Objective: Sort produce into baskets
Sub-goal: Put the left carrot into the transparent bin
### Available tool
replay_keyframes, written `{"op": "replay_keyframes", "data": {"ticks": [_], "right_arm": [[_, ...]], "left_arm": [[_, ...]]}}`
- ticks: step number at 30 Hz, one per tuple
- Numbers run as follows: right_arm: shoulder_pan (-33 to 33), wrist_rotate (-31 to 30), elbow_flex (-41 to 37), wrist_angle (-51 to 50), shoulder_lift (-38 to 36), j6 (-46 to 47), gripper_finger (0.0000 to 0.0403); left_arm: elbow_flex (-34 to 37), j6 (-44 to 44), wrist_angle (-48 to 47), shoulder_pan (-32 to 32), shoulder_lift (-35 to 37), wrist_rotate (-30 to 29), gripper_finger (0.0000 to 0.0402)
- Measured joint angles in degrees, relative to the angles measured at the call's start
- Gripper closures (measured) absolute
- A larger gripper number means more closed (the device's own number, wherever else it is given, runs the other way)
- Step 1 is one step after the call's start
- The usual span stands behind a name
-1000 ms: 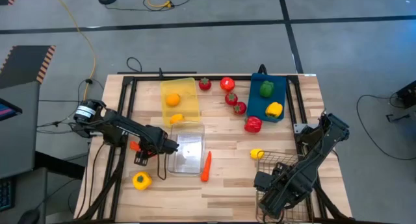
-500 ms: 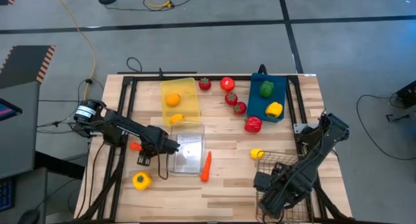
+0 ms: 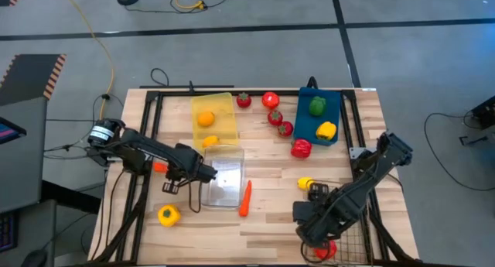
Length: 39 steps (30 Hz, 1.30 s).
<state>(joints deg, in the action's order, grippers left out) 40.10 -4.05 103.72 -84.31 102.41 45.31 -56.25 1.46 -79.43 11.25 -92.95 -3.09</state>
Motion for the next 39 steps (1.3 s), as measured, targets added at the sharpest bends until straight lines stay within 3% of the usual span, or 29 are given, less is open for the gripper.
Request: {"op": "replay_keyframes", "data": {"ticks": [8, 13, 19, 25, 31, 39], "right_arm": [[-4.29, -6.56, 0.0, 0.07, 0.0, -13.26, 0.001], [-7.71, -6.97, 0.0, 1.34, 0.0, -19.37, 0.001], [-11.42, -6.84, 0.0, 3.98, 0.0, -24.6, 0.001], [-14.78, -6.65, 0.0, 7.99, 0.0, -24.86, 0.001], [-17.1, -6.59, 0.0, 12.79, 0.0, -28.73, 0.001], [-18.59, -6.56, 0.0, 19.57, 0.0, -30.91, 0.001]], "left_arm": [[-7.53, -0.16, -11.11, 0.0, 0.09, -4.07, 0.0344], [-13.12, -1.12, -10.79, -0.02, 1.74, -5.58, 0.0344], [-21.54, -0.73, -9.21, -0.04, 2.16, -12.07, 0.0344], [-25.81, 0.03, 2.98, -0.09, 2.14, -13.72, 0.0341], [-25.79, -2.74, 14.66, -0.09, 1.95, -11.04, 0.0324], [-25.79, -3.8, 19.29, -0.5, 1.95, -11.06, 0.0293]]}}
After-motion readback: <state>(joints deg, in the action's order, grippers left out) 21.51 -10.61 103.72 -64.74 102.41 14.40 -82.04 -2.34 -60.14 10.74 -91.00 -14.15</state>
